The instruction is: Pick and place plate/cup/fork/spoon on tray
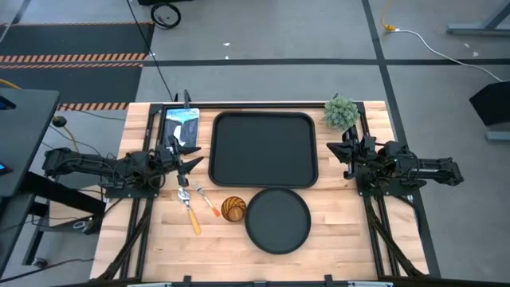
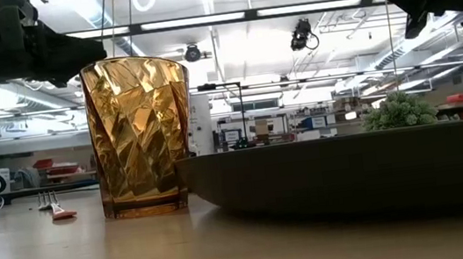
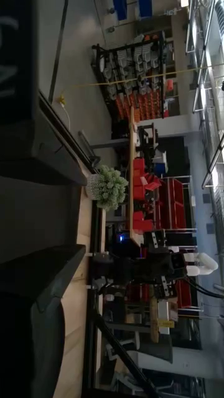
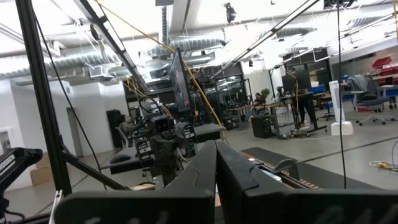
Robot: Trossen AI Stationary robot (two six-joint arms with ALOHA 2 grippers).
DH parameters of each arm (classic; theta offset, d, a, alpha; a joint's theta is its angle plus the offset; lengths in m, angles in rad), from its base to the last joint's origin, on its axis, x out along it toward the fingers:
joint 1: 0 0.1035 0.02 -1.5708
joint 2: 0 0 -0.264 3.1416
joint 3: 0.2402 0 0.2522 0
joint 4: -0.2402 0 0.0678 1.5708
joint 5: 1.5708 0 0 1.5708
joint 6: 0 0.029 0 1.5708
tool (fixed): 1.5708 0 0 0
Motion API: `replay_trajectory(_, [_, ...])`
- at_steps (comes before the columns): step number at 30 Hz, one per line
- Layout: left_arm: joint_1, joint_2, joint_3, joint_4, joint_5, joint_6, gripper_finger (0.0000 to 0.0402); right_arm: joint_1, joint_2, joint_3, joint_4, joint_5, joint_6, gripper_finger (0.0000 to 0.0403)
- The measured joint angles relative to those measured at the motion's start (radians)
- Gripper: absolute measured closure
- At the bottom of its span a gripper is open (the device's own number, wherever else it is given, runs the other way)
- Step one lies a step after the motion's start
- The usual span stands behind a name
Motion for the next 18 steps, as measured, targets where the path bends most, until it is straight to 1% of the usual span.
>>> replay_trajectory(8, [0.0, 0.0, 0.0, 0.0, 0.0, -0.008, 0.023, 0.0, 0.0, 0.0, 0.0, 0.0, 0.0, 0.0393])
replay_trajectory(9, [0.0, 0.0, 0.0, 0.0, 0.004, -0.046, 0.023, 0.0, 0.0, 0.0, 0.0, 0.0, 0.0, 0.0393])
replay_trajectory(12, [0.0, 0.001, 0.0, 0.008, 0.035, -0.304, 0.023, 0.0, 0.0, 0.0, 0.0, 0.0, -0.006, 0.0393])
replay_trajectory(13, [0.004, 0.006, 0.001, 0.038, 0.037, -0.336, 0.023, 0.0, 0.0, 0.0, 0.001, 0.008, -0.023, 0.0393])
replay_trajectory(16, [0.013, 0.013, 0.004, 0.036, 0.036, -0.315, 0.023, -0.001, 0.0, 0.0, 0.03, 0.041, -0.038, 0.0393])
replay_trajectory(18, [0.01, 0.014, 0.004, 0.034, 0.039, -0.297, 0.023, -0.001, -0.001, 0.0, 0.051, 0.044, 0.006, 0.0393])
